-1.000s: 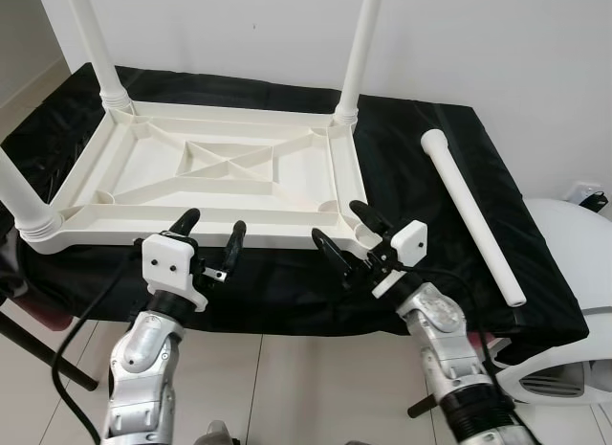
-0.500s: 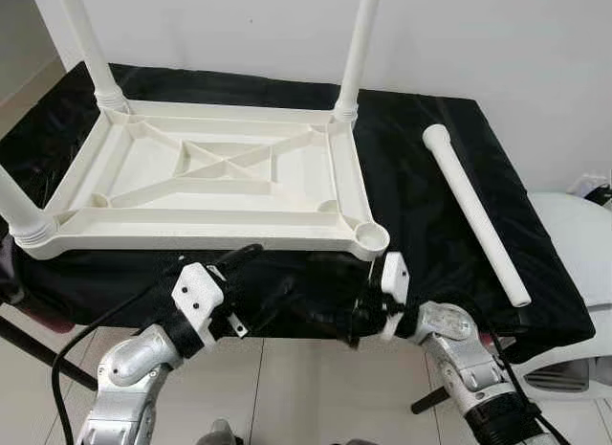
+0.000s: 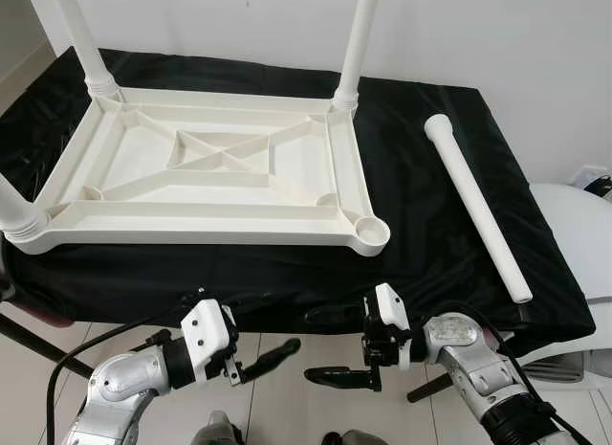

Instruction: Building children table

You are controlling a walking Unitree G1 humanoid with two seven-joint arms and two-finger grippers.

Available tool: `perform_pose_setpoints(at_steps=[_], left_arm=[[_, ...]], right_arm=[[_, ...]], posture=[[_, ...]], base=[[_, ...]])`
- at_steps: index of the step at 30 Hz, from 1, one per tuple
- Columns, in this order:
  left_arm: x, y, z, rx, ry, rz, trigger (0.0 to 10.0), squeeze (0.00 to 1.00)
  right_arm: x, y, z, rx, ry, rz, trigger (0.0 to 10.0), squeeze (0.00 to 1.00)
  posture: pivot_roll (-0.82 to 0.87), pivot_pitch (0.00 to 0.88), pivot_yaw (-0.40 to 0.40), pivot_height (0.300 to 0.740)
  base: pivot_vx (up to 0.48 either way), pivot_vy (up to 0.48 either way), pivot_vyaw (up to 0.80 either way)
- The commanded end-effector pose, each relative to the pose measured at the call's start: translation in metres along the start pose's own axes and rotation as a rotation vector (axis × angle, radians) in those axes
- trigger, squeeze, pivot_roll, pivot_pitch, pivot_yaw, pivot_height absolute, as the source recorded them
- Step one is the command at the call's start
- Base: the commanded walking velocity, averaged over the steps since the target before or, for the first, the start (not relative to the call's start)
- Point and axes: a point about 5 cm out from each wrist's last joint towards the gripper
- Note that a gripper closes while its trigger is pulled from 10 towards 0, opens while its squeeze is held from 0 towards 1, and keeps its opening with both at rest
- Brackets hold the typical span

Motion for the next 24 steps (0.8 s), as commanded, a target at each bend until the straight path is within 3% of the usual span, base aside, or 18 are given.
perform_pose_setpoints(at_steps=[1, 5, 7, 11, 13, 19, 24], left_arm=[[-0.012, 0.012, -0.007, -0.108, -0.072, -0.005, 10.0, 0.0], [-0.018, 0.016, -0.011, -0.137, -0.103, 0.014, 10.0, 0.0], [-0.037, 0.023, -0.019, -0.177, -0.183, 0.015, 10.0, 0.0], [-0.053, 0.026, -0.025, -0.193, -0.248, 0.009, 10.0, 0.0], [-0.067, 0.025, -0.029, -0.191, -0.295, 0.028, 10.0, 0.0], [-0.098, 0.017, -0.035, -0.127, -0.408, -0.066, 10.0, 0.0], [-0.111, 0.007, -0.034, -0.059, -0.434, -0.101, 10.0, 0.0]], right_arm=[[-0.008, -0.006, -0.007, 0.069, -0.049, 0.021, 10.0, 0.0], [-0.013, -0.007, -0.01, 0.09, -0.075, 0.03, 10.0, 0.0], [-0.029, -0.01, -0.017, 0.097, -0.138, 0.071, 10.0, 0.0], [-0.041, -0.01, -0.022, 0.075, -0.189, 0.096, 10.0, 0.0], [-0.052, -0.009, -0.026, 0.04, -0.239, 0.125, 10.0, 0.0], [-0.072, -0.01, -0.033, -0.023, -0.352, 0.141, 10.0, 0.0], [-0.078, -0.003, -0.035, -0.071, -0.4, 0.124, 10.0, 0.0]], posture=[[0.08, 0.13, -0.04, 0.74], [0.08, 0.132, -0.043, 0.74], [0.09, 0.127, -0.049, 0.74], [0.09, 0.128, -0.052, 0.74], [0.09, 0.128, -0.053, 0.74], [0.08, 0.128, -0.046, 0.74], [0.08, 0.128, -0.038, 0.74]], base=[[0.0, 0.0, 0.0], [0.0, 0.0, 0.0], [0.0, 0.0, 0.0], [0.0, 0.0, 0.0], [0.0, 0.0, 0.0], [0.0, 0.0, 0.0], [0.0, 0.0, 0.0]])
Point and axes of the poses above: a point about 5 cm out from each wrist's last joint towards the gripper, its own z axis pointing out of the wrist towards the gripper, its own x axis along the axis of the wrist's last joint, y = z × x, and after that the axes turned 10 degrees about -z, right-handed
